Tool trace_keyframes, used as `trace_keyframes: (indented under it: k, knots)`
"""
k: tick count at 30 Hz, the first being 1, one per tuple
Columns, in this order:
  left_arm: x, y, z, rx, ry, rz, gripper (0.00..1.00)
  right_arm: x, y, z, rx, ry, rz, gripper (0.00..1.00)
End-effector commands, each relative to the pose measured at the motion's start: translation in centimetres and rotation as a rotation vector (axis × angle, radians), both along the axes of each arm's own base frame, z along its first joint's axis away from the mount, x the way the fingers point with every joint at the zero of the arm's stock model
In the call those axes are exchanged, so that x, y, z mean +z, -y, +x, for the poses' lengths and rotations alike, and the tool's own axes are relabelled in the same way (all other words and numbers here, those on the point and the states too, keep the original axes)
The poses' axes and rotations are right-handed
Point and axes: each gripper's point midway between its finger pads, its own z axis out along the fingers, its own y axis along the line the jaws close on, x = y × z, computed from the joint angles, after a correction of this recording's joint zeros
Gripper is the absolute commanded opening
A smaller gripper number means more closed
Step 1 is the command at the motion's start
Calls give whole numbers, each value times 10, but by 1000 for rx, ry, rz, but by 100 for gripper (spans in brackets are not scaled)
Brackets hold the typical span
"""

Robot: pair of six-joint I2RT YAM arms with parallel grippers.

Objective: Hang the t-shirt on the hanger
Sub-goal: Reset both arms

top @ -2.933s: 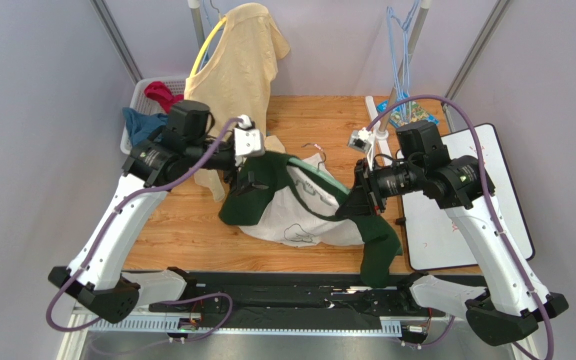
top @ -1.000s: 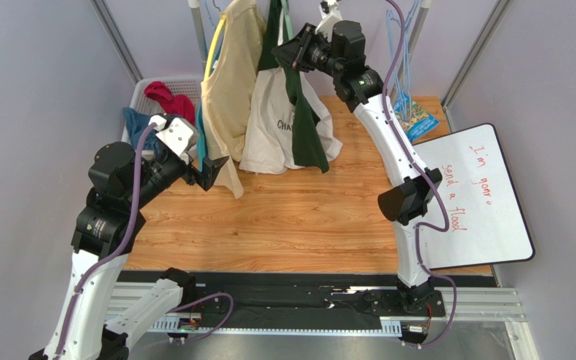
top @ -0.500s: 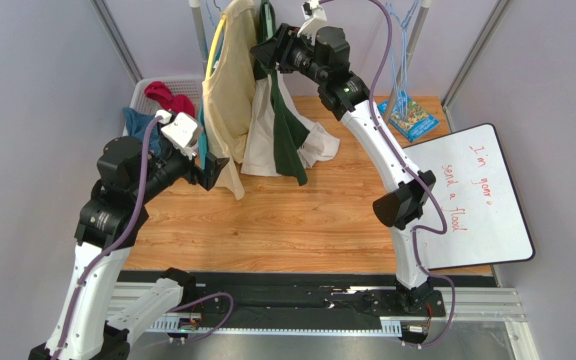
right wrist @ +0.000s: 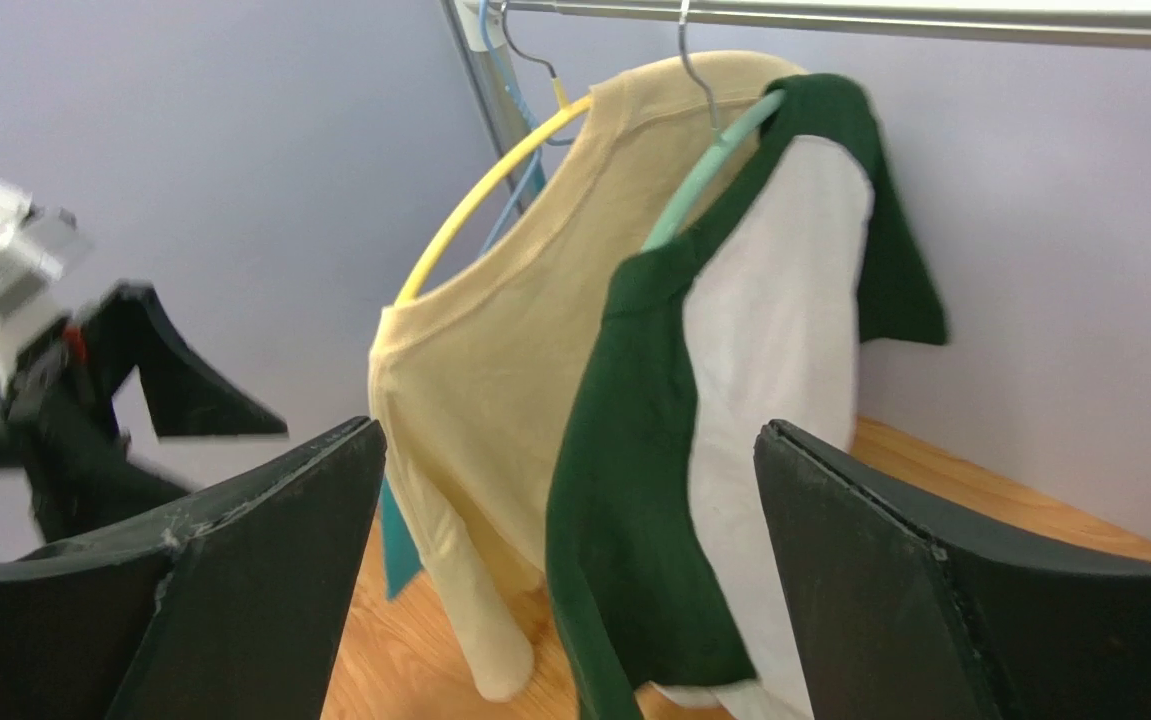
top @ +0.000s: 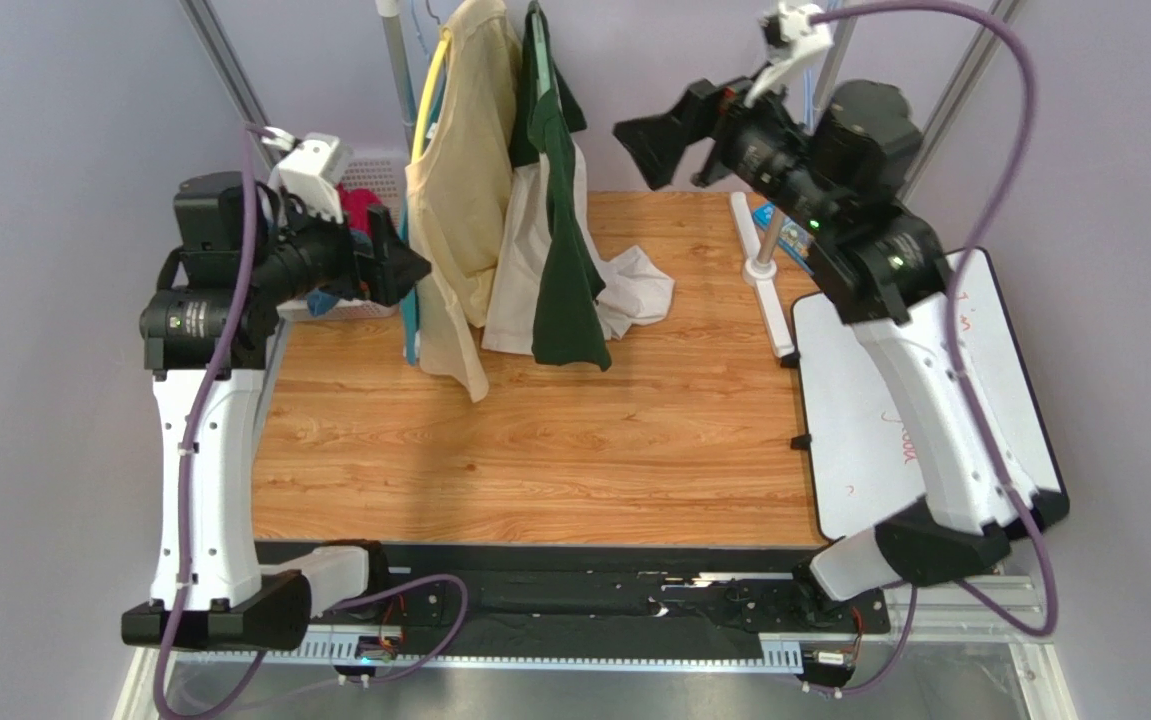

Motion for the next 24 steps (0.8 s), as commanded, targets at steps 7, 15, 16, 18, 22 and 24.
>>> trace_keyframes:
  k: [7, 15, 16, 18, 22, 24]
  knots:
    - [-14, -62, -16, 249, -114, 28, 99, -89, 117, -79, -158, -110, -301, 100]
    - [-68, -69, -57, 287, -150, 105, 99, -182, 154, -134, -184, -254, -328, 100]
    - [-71, -70, -60, 291, -154, 108, 99, -187, 155, -140, -182, -263, -322, 100]
    - [-78, -69, -68, 290, -157, 116, 99, -196, 159, -151, -189, -262, -306, 100]
    - [-82, -68, -77, 290, -154, 119, 99, -201, 167, -161, -217, -246, -292, 100]
    - [-82, -67, -80, 289, -147, 116, 99, -200, 169, -165, -227, -231, -285, 100]
